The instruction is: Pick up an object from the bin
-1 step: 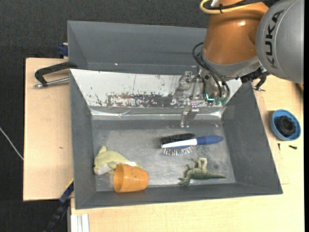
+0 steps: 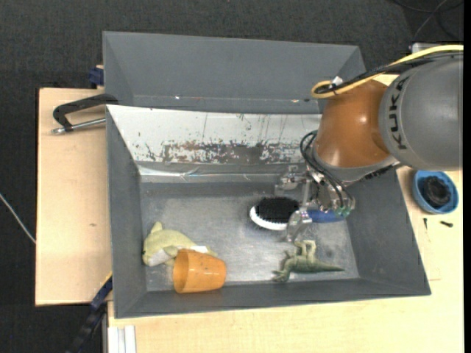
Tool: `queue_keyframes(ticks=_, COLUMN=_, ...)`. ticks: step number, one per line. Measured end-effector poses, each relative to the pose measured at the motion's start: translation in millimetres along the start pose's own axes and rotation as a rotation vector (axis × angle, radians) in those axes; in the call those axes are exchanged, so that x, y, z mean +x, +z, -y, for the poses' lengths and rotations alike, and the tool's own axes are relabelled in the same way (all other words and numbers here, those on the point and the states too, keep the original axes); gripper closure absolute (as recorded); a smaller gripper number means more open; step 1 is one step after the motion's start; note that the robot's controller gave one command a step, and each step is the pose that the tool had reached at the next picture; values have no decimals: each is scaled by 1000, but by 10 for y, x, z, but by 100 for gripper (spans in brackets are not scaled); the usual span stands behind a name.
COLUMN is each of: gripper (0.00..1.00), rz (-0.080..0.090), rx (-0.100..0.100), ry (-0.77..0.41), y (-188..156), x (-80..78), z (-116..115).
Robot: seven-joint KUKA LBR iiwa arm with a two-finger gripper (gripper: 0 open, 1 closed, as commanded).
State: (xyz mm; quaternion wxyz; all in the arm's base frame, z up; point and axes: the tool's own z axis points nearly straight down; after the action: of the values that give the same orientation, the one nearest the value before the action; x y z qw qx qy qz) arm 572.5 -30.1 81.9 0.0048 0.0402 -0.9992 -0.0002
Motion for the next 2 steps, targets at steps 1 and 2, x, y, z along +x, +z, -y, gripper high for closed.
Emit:
queue_keyframes(ticks=1, gripper=100, rz=10, rx=0, ry=-1, y=-51, x=-31, z=-12)
queue_keyframes(ticks=2, gripper=100, rz=16, rx=-6, ry=131, y=-37, x=-198, z=174)
